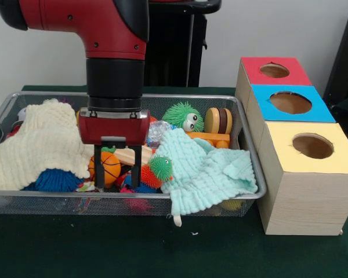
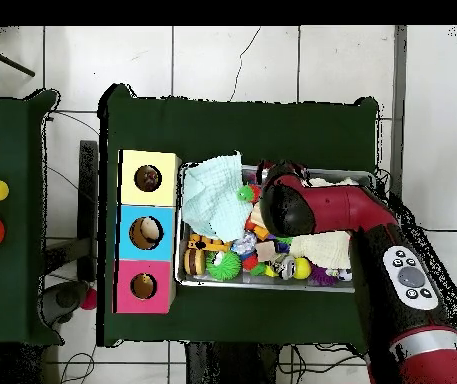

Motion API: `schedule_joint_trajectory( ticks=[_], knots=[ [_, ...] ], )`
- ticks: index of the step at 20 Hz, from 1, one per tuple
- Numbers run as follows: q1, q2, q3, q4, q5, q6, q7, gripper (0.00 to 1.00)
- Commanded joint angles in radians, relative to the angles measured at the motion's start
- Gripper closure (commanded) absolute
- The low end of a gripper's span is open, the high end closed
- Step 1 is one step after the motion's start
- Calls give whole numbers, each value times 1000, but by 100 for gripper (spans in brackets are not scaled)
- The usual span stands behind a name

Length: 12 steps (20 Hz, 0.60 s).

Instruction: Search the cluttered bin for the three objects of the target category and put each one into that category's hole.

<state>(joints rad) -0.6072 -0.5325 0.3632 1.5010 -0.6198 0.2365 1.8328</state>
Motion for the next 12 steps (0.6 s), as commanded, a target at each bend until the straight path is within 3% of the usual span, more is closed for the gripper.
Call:
schedule_joint_trajectory(
  ticks=[1,12],
  knots=[
    [-41,17,24,-14,-74,115,-150,0],
    [-79,-7,67,15,-73,159,-214,0]
  ],
)
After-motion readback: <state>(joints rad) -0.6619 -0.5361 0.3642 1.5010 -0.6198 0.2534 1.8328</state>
